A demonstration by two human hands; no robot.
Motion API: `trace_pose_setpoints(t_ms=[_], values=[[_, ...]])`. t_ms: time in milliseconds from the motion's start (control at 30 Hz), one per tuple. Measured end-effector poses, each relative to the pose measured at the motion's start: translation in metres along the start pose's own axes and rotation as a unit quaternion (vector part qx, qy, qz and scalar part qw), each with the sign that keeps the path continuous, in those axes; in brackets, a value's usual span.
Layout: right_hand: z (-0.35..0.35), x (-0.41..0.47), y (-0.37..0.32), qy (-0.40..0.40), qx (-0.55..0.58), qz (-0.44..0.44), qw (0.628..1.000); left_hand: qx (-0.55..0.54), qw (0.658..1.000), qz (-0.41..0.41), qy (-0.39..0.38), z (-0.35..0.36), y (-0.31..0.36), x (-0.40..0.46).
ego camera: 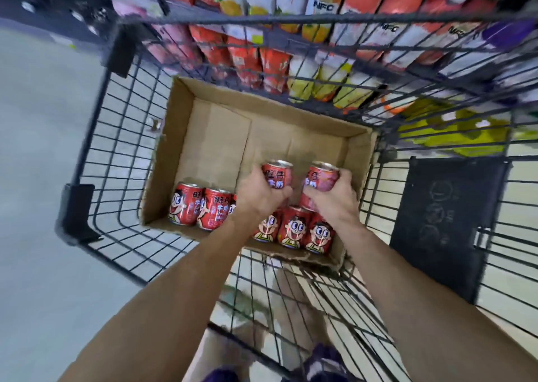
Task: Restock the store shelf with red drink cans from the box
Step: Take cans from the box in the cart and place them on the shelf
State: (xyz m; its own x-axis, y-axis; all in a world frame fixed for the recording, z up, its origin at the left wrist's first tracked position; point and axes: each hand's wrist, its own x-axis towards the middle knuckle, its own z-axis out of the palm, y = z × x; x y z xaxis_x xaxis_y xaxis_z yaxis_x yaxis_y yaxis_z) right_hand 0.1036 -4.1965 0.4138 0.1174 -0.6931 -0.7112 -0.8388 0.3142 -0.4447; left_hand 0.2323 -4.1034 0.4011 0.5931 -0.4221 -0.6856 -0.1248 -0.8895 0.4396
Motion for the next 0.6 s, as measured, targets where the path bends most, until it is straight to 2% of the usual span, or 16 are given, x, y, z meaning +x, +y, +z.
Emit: trace_pose_setpoints(t_ms=[133, 333, 600], values=[[0.005, -0.046, -0.021, -0.001, 0.021, -0.030, 0.999, -0.059, 0.997, 0.020, 0.047, -0.047, -0.014, -0.034], [0.018, -0.136, -0.063, -0.043, 0.018, -0.142, 0.989, -0.107, 0.984, 0.061, 0.131, -0.135, -0.041, -0.103], [0.032, -0.260, -0.140, -0.037, 0.025, -0.294, 0.955, -0.205, 0.950, 0.108, 0.211, -0.260, -0.074, -0.202]])
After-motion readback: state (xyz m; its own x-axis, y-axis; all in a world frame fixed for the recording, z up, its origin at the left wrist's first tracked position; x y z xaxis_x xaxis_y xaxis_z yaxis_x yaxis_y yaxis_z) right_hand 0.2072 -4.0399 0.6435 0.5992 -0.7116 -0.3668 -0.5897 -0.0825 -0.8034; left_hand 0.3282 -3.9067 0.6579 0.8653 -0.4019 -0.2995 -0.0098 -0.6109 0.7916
